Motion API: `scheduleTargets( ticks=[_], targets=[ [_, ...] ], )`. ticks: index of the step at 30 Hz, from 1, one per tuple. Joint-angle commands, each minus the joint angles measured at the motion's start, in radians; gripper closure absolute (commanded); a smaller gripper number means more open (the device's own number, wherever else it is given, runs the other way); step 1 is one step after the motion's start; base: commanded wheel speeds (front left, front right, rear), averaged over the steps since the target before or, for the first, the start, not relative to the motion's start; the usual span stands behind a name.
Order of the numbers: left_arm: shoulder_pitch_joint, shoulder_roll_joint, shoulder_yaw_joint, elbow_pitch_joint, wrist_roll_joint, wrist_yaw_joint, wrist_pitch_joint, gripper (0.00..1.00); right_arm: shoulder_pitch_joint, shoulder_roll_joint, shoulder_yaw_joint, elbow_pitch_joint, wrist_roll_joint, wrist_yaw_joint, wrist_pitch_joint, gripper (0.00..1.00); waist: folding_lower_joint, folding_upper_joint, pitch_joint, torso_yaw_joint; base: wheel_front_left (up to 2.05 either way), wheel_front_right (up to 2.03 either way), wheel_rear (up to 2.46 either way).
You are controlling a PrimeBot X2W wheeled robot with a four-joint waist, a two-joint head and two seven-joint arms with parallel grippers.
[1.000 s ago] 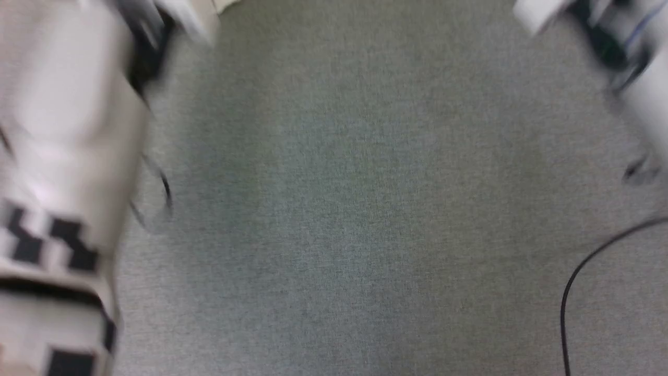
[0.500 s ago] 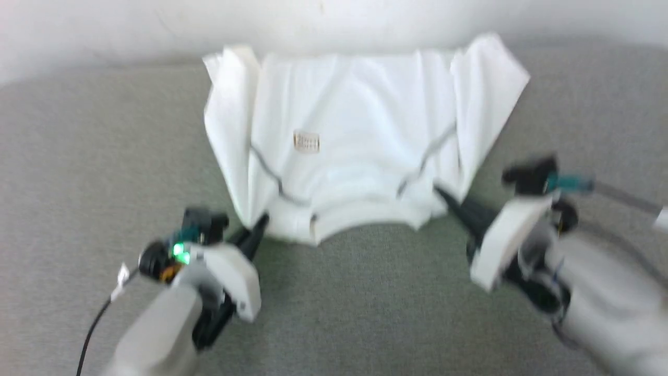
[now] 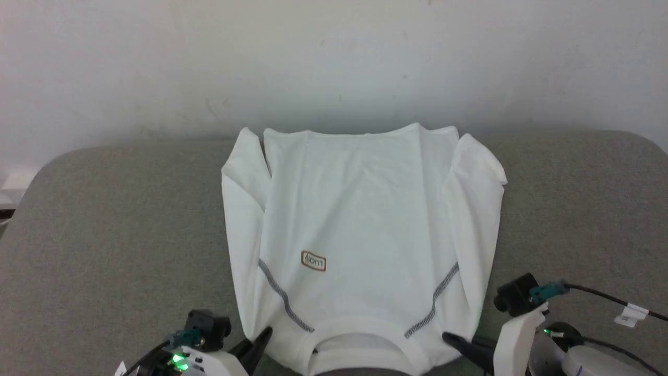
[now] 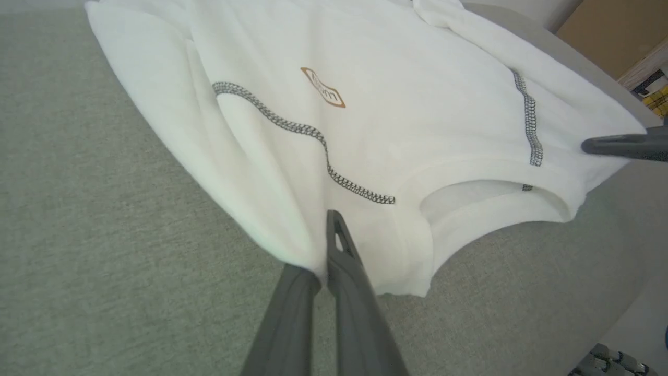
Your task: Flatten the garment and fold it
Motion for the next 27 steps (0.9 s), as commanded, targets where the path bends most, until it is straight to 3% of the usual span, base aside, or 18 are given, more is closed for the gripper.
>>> scheduleTargets(
  ticks=[1, 13, 22, 23, 24, 27],
  targets=[
    [0.019, 0.01, -0.004, -0.012, -0.01, 0.007, 0.005, 1.0, 0.021, -0.007, -0.002, -0.01, 0.007, -0.001, 0.011, 1.0, 0.0002, -0.0002, -0.036, 0.013, 0.0, 0.0, 0.0],
    [0.218, 0.098, -0.05, -0.201, -0.108, 0.036, 0.184, 1.0, 0.268, -0.154, -0.081, -0.176, 0.125, -0.001, 0.308, 1.0, 0.0002, -0.0002, -0.086, 0.032, 0.0, 0.0, 0.0],
    [0.242, 0.089, -0.067, -0.194, -0.112, 0.043, 0.182, 1.0, 0.371, -0.115, -0.209, -0.16, 0.007, -0.001, 0.311, 1.0, 0.0002, -0.0002, -0.076, 0.03, 0.0, 0.0, 0.0],
    [0.237, 0.085, -0.065, -0.188, -0.109, 0.043, 0.173, 0.56, 0.374, -0.108, -0.229, -0.157, -0.022, -0.001, 0.297, 0.71, 0.0002, -0.0002, -0.073, 0.03, 0.0, 0.0, 0.0],
    [0.232, 0.08, -0.062, -0.182, -0.107, 0.045, 0.163, 0.0, 0.379, -0.099, -0.247, -0.158, -0.042, -0.001, 0.292, 0.0, 0.0002, -0.0002, -0.07, 0.03, 0.0, 0.0, 0.0],
    [0.21, 0.07, -0.046, -0.178, -0.097, 0.048, 0.126, 0.0, 0.396, -0.087, -0.309, -0.188, -0.073, -0.001, 0.298, 0.0, 0.0002, -0.0002, -0.059, 0.03, 0.0, 0.0, 0.0]
  ],
)
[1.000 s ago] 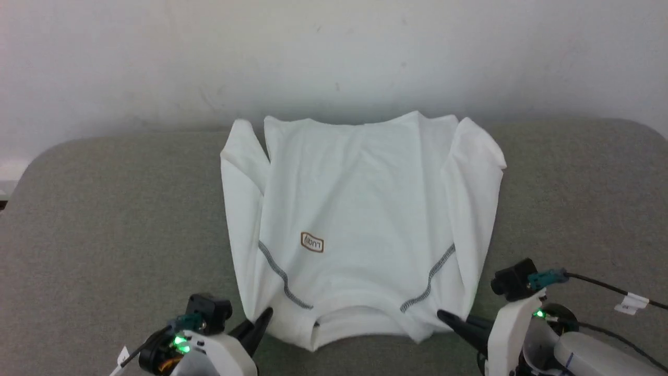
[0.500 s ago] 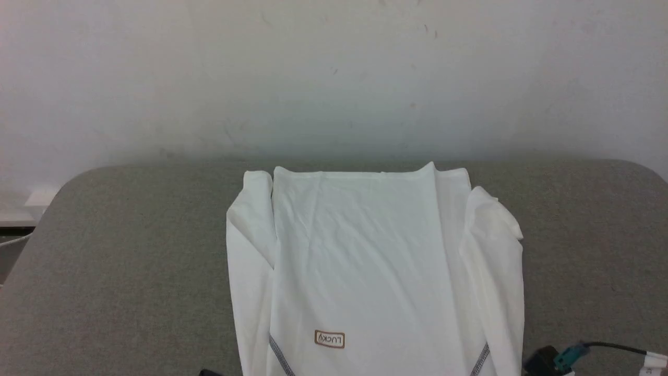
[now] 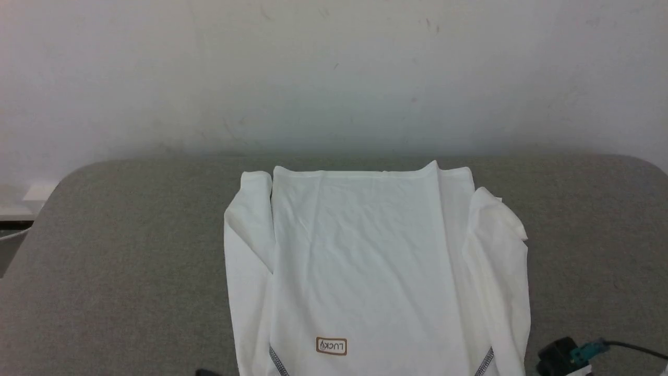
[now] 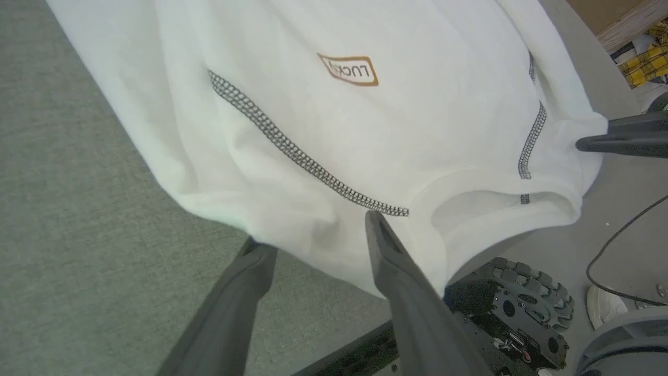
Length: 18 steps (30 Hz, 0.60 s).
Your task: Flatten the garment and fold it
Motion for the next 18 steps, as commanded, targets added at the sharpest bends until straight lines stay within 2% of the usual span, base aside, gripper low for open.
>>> scheduleTargets(
  ticks=[1, 7, 10, 14, 16, 18],
  targets=[
    [-0.027, -0.005, 0.016, -0.002, 0.009, 0.01, -0.018, 0.0, 0.01, 0.0, -0.027, -0.016, -0.007, -0.001, 0.004, 0.0, 0.0, -0.0002, 0.008, 0.001, 0.0, 0.0, 0.0],
    [-0.105, -0.033, 0.106, -0.052, 0.042, 0.048, -0.169, 0.0, -0.003, -0.032, -0.275, -0.135, -0.059, -0.001, 0.042, 0.0, 0.0, -0.0002, 0.056, 0.01, 0.0, 0.0, 0.0],
    [-0.162, -0.052, 0.154, -0.065, 0.094, 0.084, -0.278, 0.0, -0.048, -0.021, -0.408, -0.161, -0.158, -0.001, 0.059, 0.0, 0.0, -0.0002, 0.109, 0.024, 0.0, 0.0, 0.0],
    [-0.246, -0.074, 0.195, -0.05, 0.226, 0.162, -0.399, 0.0, -0.142, 0.035, -0.545, -0.136, -0.312, -0.001, 0.085, 0.0, 0.0, -0.0002, 0.19, 0.047, 0.0, 0.0, 0.0],
    [-0.273, -0.112, 0.224, -0.055, 0.262, 0.199, -0.419, 0.0, -0.207, 0.059, -0.582, -0.1, -0.381, -0.001, 0.093, 0.0, 0.0, -0.0002, 0.235, 0.058, 0.0, 0.0, 0.0],
    [-0.291, -0.148, 0.249, -0.063, 0.295, 0.217, -0.425, 0.0, -0.274, 0.072, -0.601, -0.05, -0.437, -0.001, 0.102, 0.0, 0.0, -0.0002, 0.277, 0.074, 0.0, 0.0, 0.0]
  ],
)
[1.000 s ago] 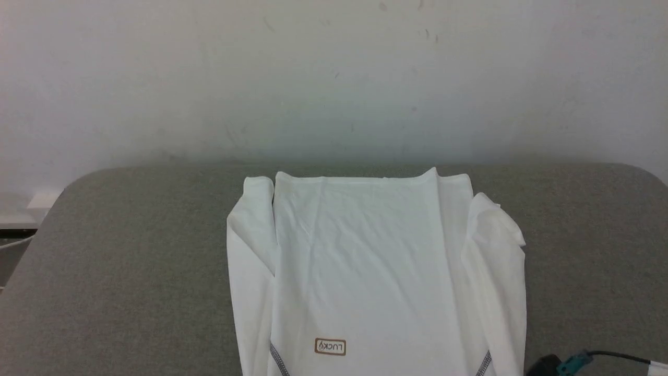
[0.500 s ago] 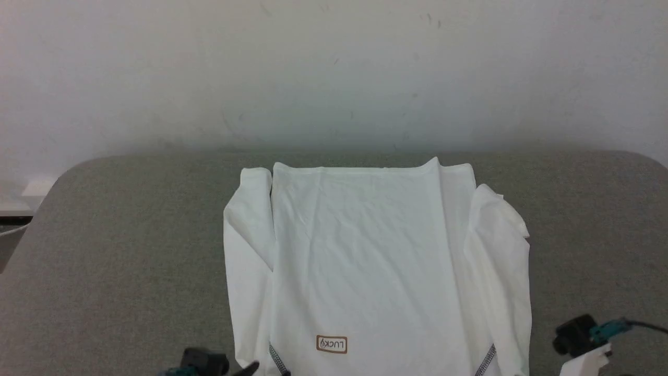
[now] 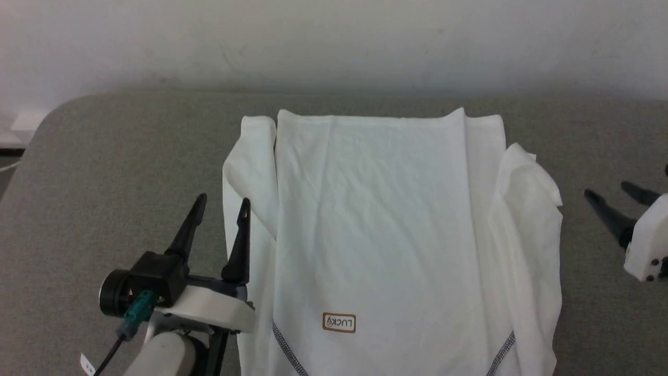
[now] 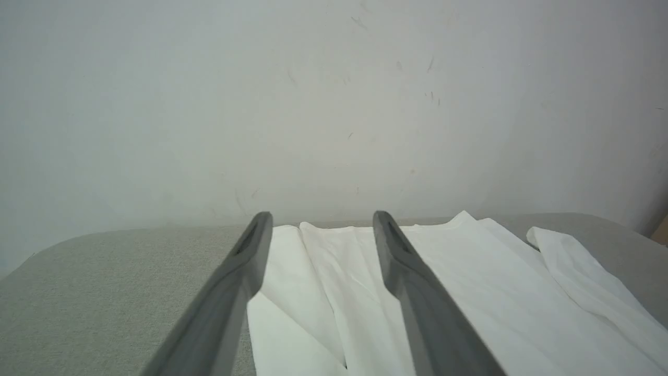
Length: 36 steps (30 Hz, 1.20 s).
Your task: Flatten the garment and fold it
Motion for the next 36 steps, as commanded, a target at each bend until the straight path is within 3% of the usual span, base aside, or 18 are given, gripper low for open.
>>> scheduleTargets(
  ticks=[1, 4, 13, 26, 27, 28, 29, 36],
  targets=[
    [-0.018, -0.024, 0.016, -0.013, 0.024, 0.008, -0.005, 0.0, -0.04, 0.013, -0.005, 0.028, -0.019, -0.001, 0.005, 0.0, -0.0003, -0.0002, 0.106, 0.048, 0.0, 0.0, 0.0],
    [-0.015, -0.073, 0.046, -0.034, 0.066, 0.002, -0.005, 0.0, -0.14, 0.033, -0.025, 0.119, -0.05, -0.001, 0.037, 0.0, -0.0003, -0.0002, 0.162, 0.075, 0.0, 0.0, 0.0],
    [-0.014, -0.163, 0.119, -0.035, 0.134, -0.076, -0.006, 0.0, -0.364, 0.039, -0.006, 0.387, -0.111, -0.001, 0.105, 0.0, -0.0003, -0.0002, 0.255, 0.151, 0.0, 0.0, 0.0],
    [0.002, -0.241, 0.192, -0.002, 0.189, -0.155, -0.006, 0.0, -0.387, 0.011, 0.157, 0.58, -0.124, -0.001, 0.085, 0.0, -0.0003, -0.0002, 0.267, 0.17, 0.0, 0.0, 0.0],
    [0.003, -0.245, 0.197, 0.0, 0.193, -0.16, -0.006, 0.0, -0.386, 0.012, 0.166, 0.59, -0.117, -0.001, 0.083, 0.31, -0.0003, -0.0002, 0.267, 0.168, 0.0, 0.0, 0.0],
    [0.004, -0.249, 0.201, 0.005, 0.197, -0.164, -0.006, 0.0, -0.386, 0.011, 0.175, 0.598, -0.113, -0.001, 0.077, 0.79, -0.0003, -0.0002, 0.266, 0.165, 0.0, 0.0, 0.0],
    [0.004, -0.253, 0.205, 0.009, 0.2, -0.169, -0.006, 0.0, -0.387, 0.01, 0.185, 0.603, -0.111, -0.001, 0.069, 1.0, -0.0003, -0.0002, 0.265, 0.162, 0.0, 0.0, 0.0],
    [0.017, -0.271, 0.23, 0.044, 0.218, -0.198, -0.006, 0.0, -0.409, 0.0, 0.169, 0.643, -0.093, -0.001, -0.05, 1.0, -0.0003, -0.0002, 0.211, 0.128, 0.0, 0.0, 0.0]
  ],
)
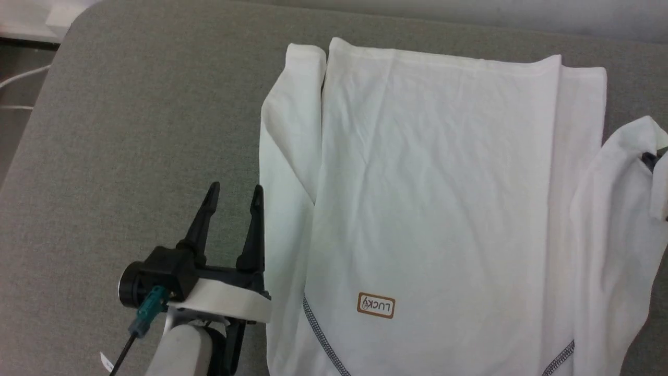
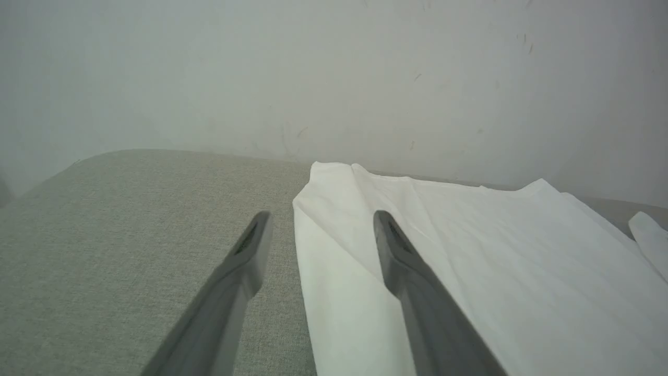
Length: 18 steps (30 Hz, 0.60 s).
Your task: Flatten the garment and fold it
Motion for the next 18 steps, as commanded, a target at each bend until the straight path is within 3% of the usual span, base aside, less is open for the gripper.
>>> scheduleTargets(
  ticks=[1, 11, 18],
  targets=[
    [0.012, -0.007, 0.009, 0.008, 0.009, -0.01, -0.005, 0.0, 0.026, -0.013, -0.003, 0.024, 0.002, -0.003, -0.02, 1.0, 0.0, 0.0, -0.038, -0.022, 0.0, 0.0, 0.0],
    [0.073, -0.022, 0.058, 0.027, 0.016, -0.04, -0.005, 0.0, 0.096, -0.06, -0.121, 0.014, -0.054, -0.003, -0.176, 1.0, 0.0, 0.0, -0.182, -0.066, 0.0, 0.0, 0.0],
    [0.131, -0.027, 0.102, 0.031, 0.013, -0.061, -0.005, 0.0, 0.226, -0.038, -0.226, -0.187, -0.121, -0.003, -0.129, 1.0, 0.0, 0.0, -0.262, -0.098, 0.0, 0.0, 0.0]
  ],
)
